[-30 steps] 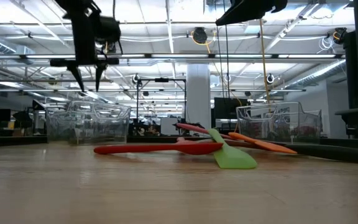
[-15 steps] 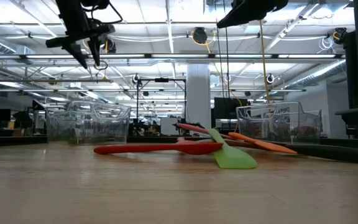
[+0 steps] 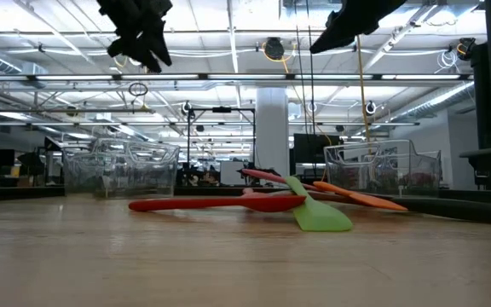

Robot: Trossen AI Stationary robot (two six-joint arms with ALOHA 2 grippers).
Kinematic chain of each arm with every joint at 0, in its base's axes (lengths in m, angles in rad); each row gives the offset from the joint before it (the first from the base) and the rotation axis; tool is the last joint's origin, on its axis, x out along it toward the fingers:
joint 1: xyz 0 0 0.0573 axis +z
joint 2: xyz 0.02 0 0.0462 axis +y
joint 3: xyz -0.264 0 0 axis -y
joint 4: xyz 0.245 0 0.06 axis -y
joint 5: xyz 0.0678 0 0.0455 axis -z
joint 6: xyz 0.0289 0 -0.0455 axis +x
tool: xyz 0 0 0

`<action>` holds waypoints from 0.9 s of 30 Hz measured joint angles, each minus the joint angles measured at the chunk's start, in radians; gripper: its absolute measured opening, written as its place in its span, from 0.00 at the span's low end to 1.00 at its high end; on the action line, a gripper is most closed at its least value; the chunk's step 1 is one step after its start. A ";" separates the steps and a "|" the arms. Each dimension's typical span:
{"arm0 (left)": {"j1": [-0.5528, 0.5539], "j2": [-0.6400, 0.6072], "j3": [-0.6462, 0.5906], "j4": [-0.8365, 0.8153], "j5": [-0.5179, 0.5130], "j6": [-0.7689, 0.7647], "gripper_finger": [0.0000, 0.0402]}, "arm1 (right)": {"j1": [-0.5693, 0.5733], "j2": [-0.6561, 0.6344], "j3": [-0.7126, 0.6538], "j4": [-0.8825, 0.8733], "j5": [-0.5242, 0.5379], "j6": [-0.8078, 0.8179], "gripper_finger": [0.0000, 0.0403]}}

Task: Pick & Place Kitchen Items
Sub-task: Put the black kitchen knife into the top left transparent bin

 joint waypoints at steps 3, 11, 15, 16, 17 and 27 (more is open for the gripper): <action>-0.041 0.000 0.000 0.005 -0.005 0.017 0.45 | 0.034 0.003 0.000 -0.042 -0.005 0.000 0.35; -0.156 0.000 0.000 0.067 -0.043 0.069 0.45 | 0.146 0.022 0.000 -0.097 -0.008 0.084 0.35; -0.191 0.000 0.000 0.111 -0.044 0.103 0.45 | 0.190 0.044 0.001 -0.097 -0.010 0.163 0.35; -0.199 0.000 0.000 0.123 -0.044 0.108 0.45 | 0.198 0.052 0.000 -0.101 -0.015 0.188 0.35; -0.206 0.000 0.000 0.132 -0.045 0.112 0.45 | 0.204 0.061 0.000 -0.091 -0.030 0.211 0.35; -0.265 0.000 0.000 0.131 -0.050 0.144 0.45 | 0.257 0.172 0.001 -0.107 -0.085 0.350 0.35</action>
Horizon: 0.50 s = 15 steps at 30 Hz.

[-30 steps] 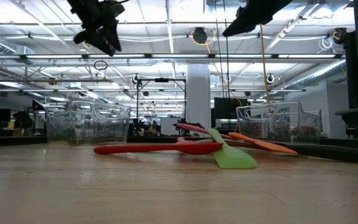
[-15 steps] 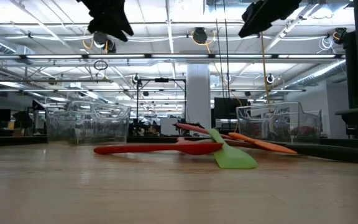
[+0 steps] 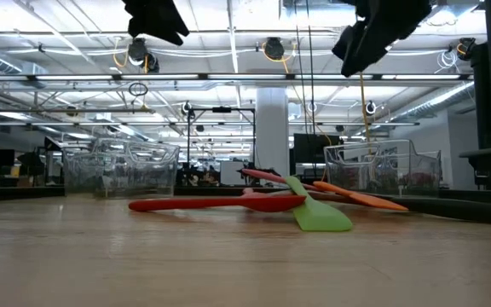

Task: Pick & Place Kitchen Items
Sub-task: Put the black kitchen knife into the top left transparent bin

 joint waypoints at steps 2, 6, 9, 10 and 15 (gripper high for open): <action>-0.011 0.000 0.000 0.000 0.000 0.005 0.45 | 0.000 0.017 0.000 -0.006 0.000 0.022 0.35; -0.034 0.000 0.000 0.000 0.000 0.007 0.45 | -0.003 0.039 0.000 -0.037 0.004 0.045 0.35; -0.052 -0.001 -0.036 0.044 -0.008 0.005 0.45 | -0.005 0.043 0.000 -0.089 0.009 0.053 0.35; -0.060 -0.001 -0.059 0.072 -0.009 0.002 0.45 | -0.005 0.043 0.000 -0.109 0.022 0.054 0.35; -0.092 -0.014 -0.186 0.215 -0.008 -0.032 0.45 | -0.015 0.043 0.000 -0.195 0.083 0.097 0.35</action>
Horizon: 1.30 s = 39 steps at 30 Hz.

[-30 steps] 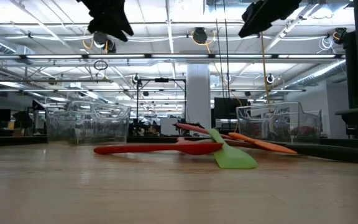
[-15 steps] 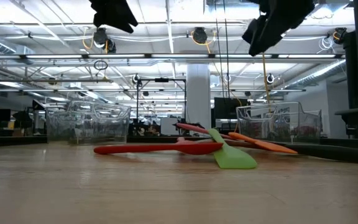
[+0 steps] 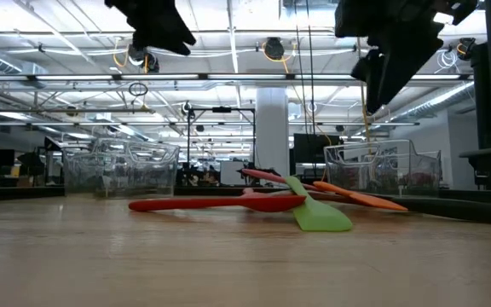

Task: Pick & Place Kitchen Items
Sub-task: Put the black kitchen knife into the top left transparent bin

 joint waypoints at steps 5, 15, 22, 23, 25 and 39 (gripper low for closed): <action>-0.017 0.002 -0.088 0.064 0.000 -0.018 0.45 | -0.010 0.000 0.000 -0.069 -0.001 0.046 0.35; -0.017 0.001 -0.131 0.125 0.000 0.005 0.45 | -0.005 0.019 0.000 -0.081 -0.093 0.234 0.35; -0.019 0.001 -0.131 0.144 -0.001 0.038 0.45 | 0.017 0.066 -0.001 -0.068 -0.136 0.301 0.35; -0.019 0.001 -0.131 0.149 -0.001 0.045 0.45 | 0.020 0.070 -0.001 -0.062 -0.136 0.311 0.35; -0.022 0.001 -0.132 0.158 -0.001 0.051 0.45 | 0.026 0.080 -0.001 -0.049 -0.147 0.329 0.35; -0.065 0.002 -0.287 0.333 0.053 0.020 0.45 | 0.041 0.099 -0.001 -0.012 -0.186 0.466 0.35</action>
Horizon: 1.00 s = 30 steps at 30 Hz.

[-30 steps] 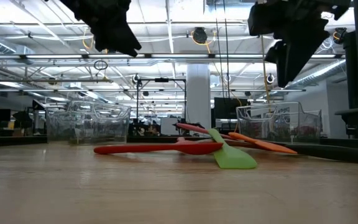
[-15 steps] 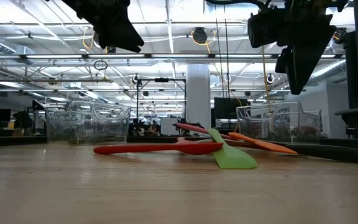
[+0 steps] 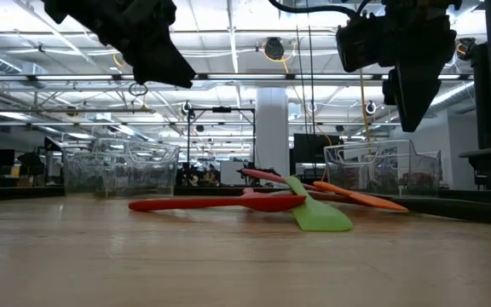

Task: Pick & Place Kitchen Items
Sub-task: Put the black kitchen knife into the top left transparent bin

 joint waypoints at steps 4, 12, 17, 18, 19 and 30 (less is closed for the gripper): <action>-0.023 0.000 -0.025 0.081 0.001 0.030 0.45 | 0.014 0.000 0.000 0.000 -0.001 0.034 0.35; -0.053 0.000 -0.125 0.215 0.037 0.026 0.45 | 0.025 0.001 0.000 0.000 0.004 0.092 0.35; -0.090 0.000 -0.185 0.346 0.090 0.040 0.45 | 0.031 0.001 0.000 0.000 0.029 0.132 0.35; -0.096 0.000 -0.193 0.369 0.102 0.049 0.45 | 0.031 0.001 0.000 0.000 0.029 0.142 0.35; -0.101 0.000 -0.200 0.379 0.110 0.056 0.45 | 0.031 0.001 0.000 0.000 0.031 0.155 0.35; -0.122 -0.016 -0.207 0.382 0.142 0.112 0.45 | 0.048 0.068 0.000 0.005 0.025 0.238 0.35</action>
